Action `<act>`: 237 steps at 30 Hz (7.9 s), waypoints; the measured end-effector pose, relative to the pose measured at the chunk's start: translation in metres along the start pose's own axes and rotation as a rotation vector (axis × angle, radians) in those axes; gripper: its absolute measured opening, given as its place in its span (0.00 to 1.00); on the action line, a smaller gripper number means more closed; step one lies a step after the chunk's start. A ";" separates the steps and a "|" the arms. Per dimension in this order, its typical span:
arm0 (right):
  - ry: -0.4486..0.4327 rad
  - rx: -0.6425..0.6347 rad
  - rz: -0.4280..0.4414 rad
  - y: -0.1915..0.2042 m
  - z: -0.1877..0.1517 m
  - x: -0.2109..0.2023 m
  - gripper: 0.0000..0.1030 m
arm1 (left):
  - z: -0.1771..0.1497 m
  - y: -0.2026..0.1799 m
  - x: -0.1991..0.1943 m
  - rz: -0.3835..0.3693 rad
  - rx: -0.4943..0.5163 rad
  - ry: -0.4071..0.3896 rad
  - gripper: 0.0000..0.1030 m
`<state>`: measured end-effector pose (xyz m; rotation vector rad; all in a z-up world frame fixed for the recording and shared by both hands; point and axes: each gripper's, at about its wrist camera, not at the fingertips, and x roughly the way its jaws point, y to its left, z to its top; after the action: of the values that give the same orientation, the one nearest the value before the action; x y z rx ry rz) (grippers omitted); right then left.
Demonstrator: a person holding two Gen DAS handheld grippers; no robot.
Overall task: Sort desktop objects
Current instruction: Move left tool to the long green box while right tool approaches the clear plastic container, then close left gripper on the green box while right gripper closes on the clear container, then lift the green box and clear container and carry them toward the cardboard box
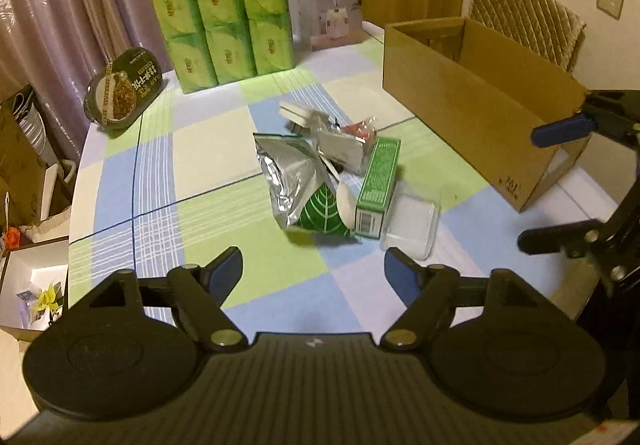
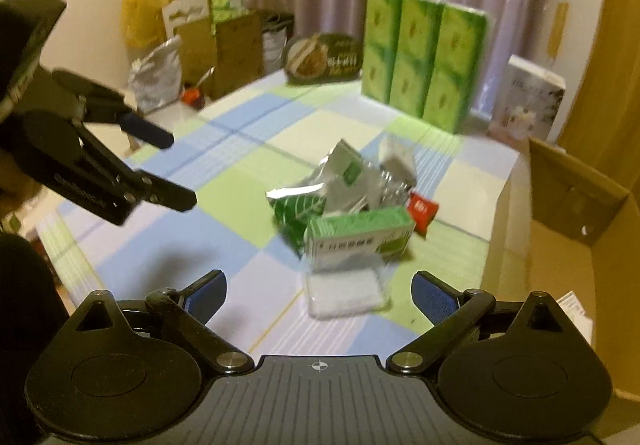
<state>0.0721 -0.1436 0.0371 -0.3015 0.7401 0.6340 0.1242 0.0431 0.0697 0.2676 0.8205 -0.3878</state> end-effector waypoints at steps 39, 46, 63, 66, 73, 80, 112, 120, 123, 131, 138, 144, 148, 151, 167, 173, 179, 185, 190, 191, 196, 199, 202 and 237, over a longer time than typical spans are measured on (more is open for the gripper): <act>0.112 -0.023 0.076 -0.056 -0.014 0.127 0.94 | 0.022 0.009 0.115 -0.232 0.190 -0.051 0.68; 0.140 -0.018 0.106 -0.057 -0.014 0.138 0.82 | 0.030 -0.005 0.127 -0.273 0.196 -0.051 0.65; 0.182 0.029 0.106 -0.052 -0.025 0.123 0.81 | 0.038 -0.028 0.147 -0.275 0.227 -0.004 0.40; 0.182 0.031 0.106 -0.053 -0.026 0.121 0.81 | 0.039 -0.033 0.152 -0.267 0.241 0.009 0.38; 0.195 0.044 0.098 -0.055 -0.031 0.112 0.81 | 0.031 -0.038 0.150 -0.257 0.285 0.040 0.24; 0.186 0.018 0.088 -0.046 -0.037 0.096 0.81 | 0.008 -0.026 0.113 -0.260 0.297 0.063 0.24; 0.183 0.049 0.035 -0.022 -0.062 0.085 0.83 | -0.016 -0.016 0.108 -0.192 0.228 0.111 0.43; 0.193 0.032 0.022 -0.022 -0.059 0.091 0.87 | -0.013 -0.018 0.115 -0.205 0.206 0.124 0.42; 0.195 0.042 0.023 -0.023 -0.059 0.092 0.87 | -0.012 -0.018 0.116 -0.202 0.202 0.135 0.41; 0.188 0.056 0.024 -0.024 -0.058 0.092 0.87 | -0.011 -0.020 0.123 -0.219 0.198 0.156 0.33; 0.187 0.064 0.029 -0.025 -0.057 0.092 0.87 | -0.012 -0.019 0.126 -0.225 0.185 0.175 0.25; 0.183 0.081 0.035 -0.027 -0.057 0.092 0.87 | -0.010 -0.016 0.122 -0.226 0.172 0.155 0.25; 0.192 0.102 0.046 -0.029 -0.058 0.093 0.86 | -0.008 -0.014 0.119 -0.220 0.166 0.144 0.25; 0.202 0.101 0.050 -0.029 -0.058 0.094 0.81 | -0.007 -0.014 0.118 -0.217 0.168 0.143 0.25; 0.121 0.124 0.009 -0.033 -0.049 0.079 0.80 | -0.001 -0.015 0.108 -0.227 0.152 0.104 0.25; 0.093 0.124 0.004 -0.033 -0.045 0.074 0.80 | 0.002 -0.011 0.102 -0.227 0.130 0.081 0.25; 0.114 0.123 0.016 -0.032 -0.047 0.076 0.80 | 0.000 -0.011 0.105 -0.223 0.129 0.097 0.25; 0.122 0.123 0.032 -0.030 -0.048 0.080 0.80 | -0.008 -0.017 0.115 -0.206 0.162 0.149 0.25; 0.126 0.127 0.035 -0.031 -0.048 0.083 0.80 | -0.012 -0.017 0.121 -0.203 0.169 0.168 0.25; 0.127 0.128 0.035 -0.031 -0.049 0.083 0.80 | -0.012 -0.018 0.123 -0.203 0.171 0.172 0.25; 0.125 0.129 0.039 -0.031 -0.047 0.083 0.80 | -0.017 -0.023 0.129 -0.193 0.202 0.206 0.25; 0.120 0.130 0.038 -0.032 -0.046 0.082 0.80 | -0.016 -0.020 0.126 -0.193 0.197 0.196 0.25; 0.112 0.128 0.033 -0.032 -0.046 0.080 0.80 | -0.013 -0.017 0.120 -0.191 0.172 0.168 0.25; -0.191 0.068 -0.175 -0.067 0.023 -0.008 0.80 | 0.111 -0.042 0.068 -0.196 0.105 -0.146 0.25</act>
<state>0.1217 -0.1886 0.0617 -0.2364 0.5441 0.4640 0.2207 -0.0521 0.0878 0.2539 0.6855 -0.6287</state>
